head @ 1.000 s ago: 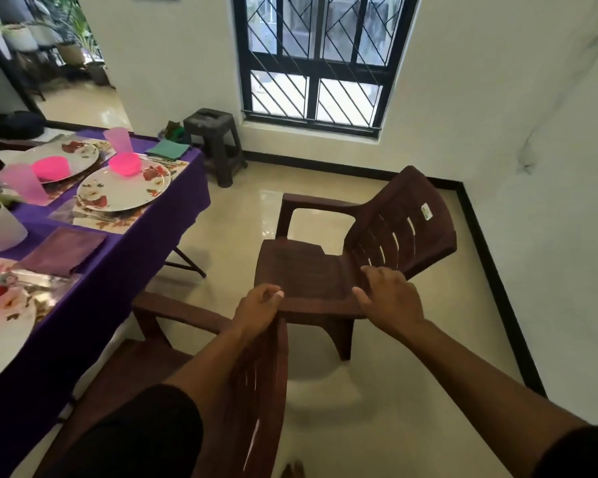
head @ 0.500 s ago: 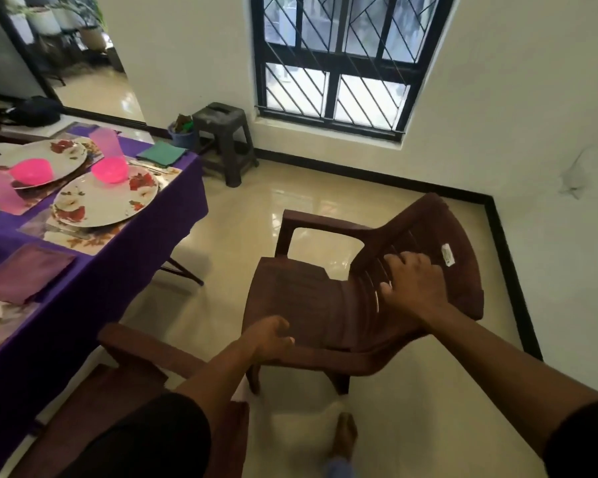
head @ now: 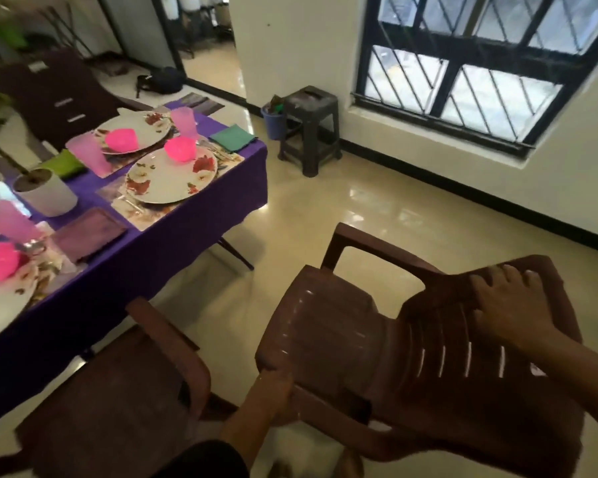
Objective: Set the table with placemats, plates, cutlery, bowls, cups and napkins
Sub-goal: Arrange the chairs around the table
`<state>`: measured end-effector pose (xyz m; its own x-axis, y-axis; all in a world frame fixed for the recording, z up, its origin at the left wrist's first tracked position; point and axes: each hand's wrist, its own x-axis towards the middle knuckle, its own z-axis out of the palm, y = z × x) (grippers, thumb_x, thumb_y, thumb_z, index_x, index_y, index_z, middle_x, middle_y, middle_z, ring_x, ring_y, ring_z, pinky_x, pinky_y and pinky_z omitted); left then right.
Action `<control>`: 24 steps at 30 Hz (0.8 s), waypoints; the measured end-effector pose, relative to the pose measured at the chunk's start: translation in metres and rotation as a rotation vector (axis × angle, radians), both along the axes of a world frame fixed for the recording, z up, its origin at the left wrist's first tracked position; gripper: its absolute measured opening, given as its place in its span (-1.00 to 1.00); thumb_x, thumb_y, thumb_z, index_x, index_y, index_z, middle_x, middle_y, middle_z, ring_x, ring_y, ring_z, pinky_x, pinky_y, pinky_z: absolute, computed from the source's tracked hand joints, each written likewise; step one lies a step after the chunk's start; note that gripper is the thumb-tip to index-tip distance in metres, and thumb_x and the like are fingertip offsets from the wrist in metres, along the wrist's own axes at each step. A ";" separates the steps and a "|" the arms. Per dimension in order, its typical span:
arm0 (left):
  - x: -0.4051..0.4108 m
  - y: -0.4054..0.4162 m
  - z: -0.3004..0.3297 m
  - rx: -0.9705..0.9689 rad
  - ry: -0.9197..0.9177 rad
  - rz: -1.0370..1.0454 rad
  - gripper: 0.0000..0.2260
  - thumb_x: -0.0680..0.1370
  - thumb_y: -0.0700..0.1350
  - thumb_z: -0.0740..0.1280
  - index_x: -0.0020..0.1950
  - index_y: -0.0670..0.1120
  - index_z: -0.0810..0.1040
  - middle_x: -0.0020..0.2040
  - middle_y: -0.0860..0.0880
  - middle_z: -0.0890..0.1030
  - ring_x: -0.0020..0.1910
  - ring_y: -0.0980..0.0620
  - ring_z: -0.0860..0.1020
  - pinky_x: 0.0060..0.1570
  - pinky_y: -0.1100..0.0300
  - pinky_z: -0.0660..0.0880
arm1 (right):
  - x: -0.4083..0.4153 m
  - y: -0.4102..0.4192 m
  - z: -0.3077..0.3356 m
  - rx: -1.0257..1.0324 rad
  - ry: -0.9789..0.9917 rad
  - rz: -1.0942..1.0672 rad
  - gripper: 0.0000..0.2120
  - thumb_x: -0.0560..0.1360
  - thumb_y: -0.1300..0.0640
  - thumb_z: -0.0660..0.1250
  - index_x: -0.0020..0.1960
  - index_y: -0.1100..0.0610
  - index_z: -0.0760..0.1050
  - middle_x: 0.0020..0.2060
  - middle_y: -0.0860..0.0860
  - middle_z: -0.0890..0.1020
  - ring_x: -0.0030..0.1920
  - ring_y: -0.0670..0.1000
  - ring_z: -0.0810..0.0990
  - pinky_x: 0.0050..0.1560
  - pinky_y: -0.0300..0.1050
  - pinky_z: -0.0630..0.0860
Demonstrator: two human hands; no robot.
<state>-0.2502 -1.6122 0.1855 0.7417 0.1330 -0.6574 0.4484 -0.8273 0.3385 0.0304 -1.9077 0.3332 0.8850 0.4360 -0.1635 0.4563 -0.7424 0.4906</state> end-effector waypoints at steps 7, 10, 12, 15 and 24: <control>-0.002 0.010 -0.016 0.186 0.005 -0.057 -0.32 0.53 0.06 0.39 0.59 -0.12 0.25 0.55 -0.11 0.33 0.53 -0.20 0.25 0.49 -0.06 0.28 | 0.062 0.008 0.008 -0.096 -0.029 0.081 -0.36 0.54 -0.23 0.19 0.57 -0.06 0.17 0.50 0.03 0.33 0.48 0.07 0.33 0.50 0.17 0.21; -0.010 0.011 -0.021 0.221 0.106 -0.085 -0.23 0.56 0.04 0.38 0.67 -0.10 0.10 0.66 -0.09 0.13 0.63 -0.23 0.08 0.57 -0.17 0.15 | 0.080 0.013 -0.002 -0.101 -0.001 0.103 -0.42 0.54 -0.25 0.19 0.50 -0.08 0.24 0.41 -0.03 0.44 0.39 0.02 0.42 0.44 0.13 0.28; -0.014 0.001 -0.026 0.214 0.179 -0.093 -0.22 0.58 0.03 0.37 0.69 -0.07 0.03 0.69 -0.07 0.04 0.66 -0.22 0.03 0.59 -0.20 0.09 | 0.090 0.012 -0.002 -0.123 0.021 0.124 -0.50 0.54 -0.27 0.18 0.43 -0.12 0.32 0.29 -0.09 0.53 0.28 -0.03 0.49 0.31 0.04 0.37; -0.013 -0.007 -0.027 0.209 0.212 -0.103 -0.21 0.58 0.02 0.39 0.69 -0.03 0.03 0.70 -0.07 0.00 0.66 -0.22 0.02 0.59 -0.21 0.09 | 0.095 0.007 0.007 -0.144 0.023 0.143 -0.64 0.56 -0.25 0.16 0.30 -0.17 0.41 0.12 -0.15 0.53 0.14 -0.09 0.49 0.20 -0.03 0.42; 0.003 -0.015 -0.026 0.376 0.191 -0.244 -0.23 0.56 0.02 0.39 0.67 -0.02 0.06 0.65 -0.14 0.14 0.64 -0.26 0.04 0.59 -0.27 -0.02 | 0.102 -0.037 -0.006 0.086 0.077 -0.088 -0.42 0.50 -0.21 0.35 0.43 -0.11 0.25 0.47 0.08 0.19 0.27 0.18 0.42 0.05 0.16 0.59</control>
<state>-0.2468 -1.6273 0.1594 0.6514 0.2245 -0.7248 0.2508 -0.9652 -0.0735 0.1321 -1.9445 0.3272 0.9067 0.3725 -0.1977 0.4214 -0.8189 0.3896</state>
